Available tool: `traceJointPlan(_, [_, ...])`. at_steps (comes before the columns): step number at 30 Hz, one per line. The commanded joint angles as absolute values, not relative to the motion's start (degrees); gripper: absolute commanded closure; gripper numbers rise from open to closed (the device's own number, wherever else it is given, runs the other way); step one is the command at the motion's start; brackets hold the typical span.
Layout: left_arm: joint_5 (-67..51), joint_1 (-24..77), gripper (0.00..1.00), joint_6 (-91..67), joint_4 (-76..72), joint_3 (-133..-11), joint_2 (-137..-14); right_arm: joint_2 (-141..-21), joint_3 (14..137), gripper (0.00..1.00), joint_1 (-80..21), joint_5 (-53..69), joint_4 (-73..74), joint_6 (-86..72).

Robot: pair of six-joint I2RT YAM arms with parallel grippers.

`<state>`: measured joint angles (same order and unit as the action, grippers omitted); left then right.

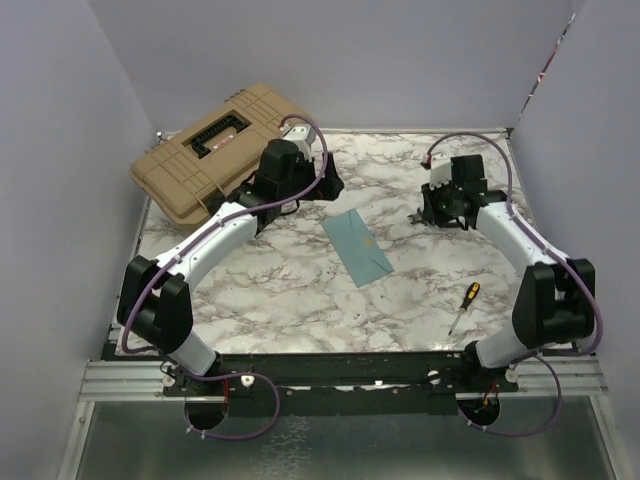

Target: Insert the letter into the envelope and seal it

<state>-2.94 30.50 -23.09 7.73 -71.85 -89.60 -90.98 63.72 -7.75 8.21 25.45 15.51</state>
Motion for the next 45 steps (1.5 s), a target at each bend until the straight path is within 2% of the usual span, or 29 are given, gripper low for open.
traceJointPlan(1, [-16.2, 30.6, 0.01, -22.6, 4.5, -76.6, -89.5, -83.2, 62.9, 0.89, -7.5, 21.9, 22.7, 9.5])
traceJointPlan(4, [-22.3, 30.6, 0.01, -24.7, 0.6, -77.6, -89.3, -78.0, 62.6, 0.89, -7.5, 34.4, 19.0, 2.8])
traceJointPlan(10, [-33.0, 30.6, 0.04, -34.8, -15.0, -75.9, -88.1, -71.3, 59.6, 0.87, -7.7, 54.6, -3.8, -18.3])
traceJointPlan(15, [-36.8, 31.3, 0.05, -40.0, -21.3, -75.6, -87.8, -70.8, 58.8, 0.86, -8.3, 60.8, -16.1, -28.2])
traceJointPlan(20, [-37.8, 32.2, 0.06, -40.4, -23.3, -75.4, -87.6, -72.0, 59.1, 0.86, -9.5, 62.4, -20.3, -31.7])
traceJointPlan(26, [-36.1, 33.9, 0.32, -41.7, -24.2, -75.2, -88.3, -73.3, 59.1, 0.87, -10.5, 62.0, -22.6, -33.9])
traceJointPlan(32, [-38.0, 34.7, 0.48, -41.5, -24.9, -75.1, -88.9, -74.2, 58.9, 0.88, -10.9, 62.1, -24.4, -35.4])
traceJointPlan(37, [-37.8, 34.8, 0.71, -42.8, -25.0, -75.1, -89.2, -74.2, 59.0, 0.89, -11.1, 62.8, -24.9, -35.8])
traceJointPlan(42, [-38.0, 35.0, 0.73, -43.3, -25.0, -74.8, -89.4, -74.1, 58.7, 0.90, -11.2, 63.8, -25.6, -36.4])
traceJointPlan(45, [-39.6, 35.2, 0.69, -43.5, -24.9, -75.5, -90.1, -74.2, 58.5, 0.90, -11.2, 64.1, -25.8, -36.6])
